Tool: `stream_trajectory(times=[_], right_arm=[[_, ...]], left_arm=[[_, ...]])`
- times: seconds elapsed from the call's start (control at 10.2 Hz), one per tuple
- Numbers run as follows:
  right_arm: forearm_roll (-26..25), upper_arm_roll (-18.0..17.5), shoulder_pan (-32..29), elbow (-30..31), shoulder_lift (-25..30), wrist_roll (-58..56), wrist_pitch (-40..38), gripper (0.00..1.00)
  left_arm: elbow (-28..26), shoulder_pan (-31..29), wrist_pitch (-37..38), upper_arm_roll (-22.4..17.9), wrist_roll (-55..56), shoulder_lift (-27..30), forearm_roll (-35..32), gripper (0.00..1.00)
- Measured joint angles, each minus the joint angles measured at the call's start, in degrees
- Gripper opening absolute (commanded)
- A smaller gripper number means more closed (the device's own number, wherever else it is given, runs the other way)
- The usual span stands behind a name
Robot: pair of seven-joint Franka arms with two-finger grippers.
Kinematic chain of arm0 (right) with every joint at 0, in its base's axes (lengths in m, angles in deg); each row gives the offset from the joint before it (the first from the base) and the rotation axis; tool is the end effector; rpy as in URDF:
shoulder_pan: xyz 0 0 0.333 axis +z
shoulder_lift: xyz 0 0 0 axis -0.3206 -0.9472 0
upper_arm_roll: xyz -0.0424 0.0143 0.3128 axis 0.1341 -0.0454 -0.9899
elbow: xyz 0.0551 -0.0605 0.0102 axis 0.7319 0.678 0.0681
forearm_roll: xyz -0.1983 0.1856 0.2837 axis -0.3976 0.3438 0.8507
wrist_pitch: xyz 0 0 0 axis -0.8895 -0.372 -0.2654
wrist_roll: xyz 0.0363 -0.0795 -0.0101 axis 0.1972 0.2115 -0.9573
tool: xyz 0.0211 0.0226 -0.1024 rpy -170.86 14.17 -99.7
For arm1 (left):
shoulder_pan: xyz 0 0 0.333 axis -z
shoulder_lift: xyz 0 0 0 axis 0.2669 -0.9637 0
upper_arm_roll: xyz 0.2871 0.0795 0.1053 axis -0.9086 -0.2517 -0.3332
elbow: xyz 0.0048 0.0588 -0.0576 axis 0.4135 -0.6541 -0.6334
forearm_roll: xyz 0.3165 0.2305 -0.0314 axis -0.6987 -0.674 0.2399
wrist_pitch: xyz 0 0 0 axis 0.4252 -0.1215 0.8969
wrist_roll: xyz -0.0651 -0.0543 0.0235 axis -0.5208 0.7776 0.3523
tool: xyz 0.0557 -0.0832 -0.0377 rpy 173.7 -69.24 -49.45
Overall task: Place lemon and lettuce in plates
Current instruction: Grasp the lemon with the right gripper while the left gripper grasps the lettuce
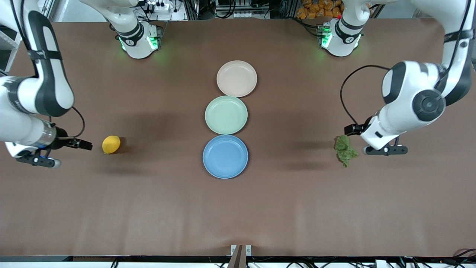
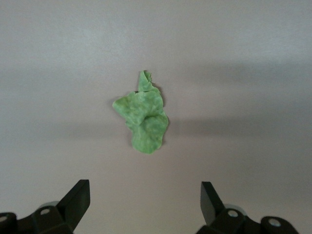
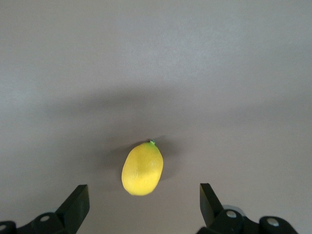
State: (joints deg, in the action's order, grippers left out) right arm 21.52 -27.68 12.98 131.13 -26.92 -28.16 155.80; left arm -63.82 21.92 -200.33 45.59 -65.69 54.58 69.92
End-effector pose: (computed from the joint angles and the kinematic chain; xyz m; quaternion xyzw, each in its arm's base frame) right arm 0.6147 -0.0735 0.3356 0.9934 -0.1069 -0.0408 0.0127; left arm 0.5949 -0.0994 0.3532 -0.9971 0.0050 0.0732 0.0189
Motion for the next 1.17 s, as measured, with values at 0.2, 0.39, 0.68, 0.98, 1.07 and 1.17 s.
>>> stream_trajectory(times=[0.2,0.39,0.68,0.98,1.07,1.17], right_arm=[[0.0,-0.2,0.1,4.0,-1.7,1.5,7.1,1.00],[0.0,-0.2,0.1,7.8,-3.7,3.4,13.4,1.00],[4.1,-0.2,0.1,9.1,-6.8,4.5,16.4,1.00],[4.8,-0.2,0.1,9.5,-7.4,4.5,16.4,1.00],[4.8,-0.2,0.1,9.7,-7.5,4.5,16.4,1.00],[4.8,-0.2,0.1,9.9,-7.7,4.5,16.3,1.00]], left_arm=[[-3.1,0.0,-8.0,-0.6,-1.1,-3.8,0.0,1.00],[-4.5,-0.2,-14.4,-2.5,-5.2,-7.2,0.0,1.00],[-4.9,0.2,-19.7,-2.8,-6.1,-11.3,0.0,1.00],[-5.0,0.4,-21.2,-2.9,-5.9,-15.0,0.0,0.85],[-5.0,0.4,-21.2,-3.0,-5.9,-15.9,0.0,0.50],[-5.1,0.4,-21.2,-3.1,-5.9,-16.5,0.0,0.16]])
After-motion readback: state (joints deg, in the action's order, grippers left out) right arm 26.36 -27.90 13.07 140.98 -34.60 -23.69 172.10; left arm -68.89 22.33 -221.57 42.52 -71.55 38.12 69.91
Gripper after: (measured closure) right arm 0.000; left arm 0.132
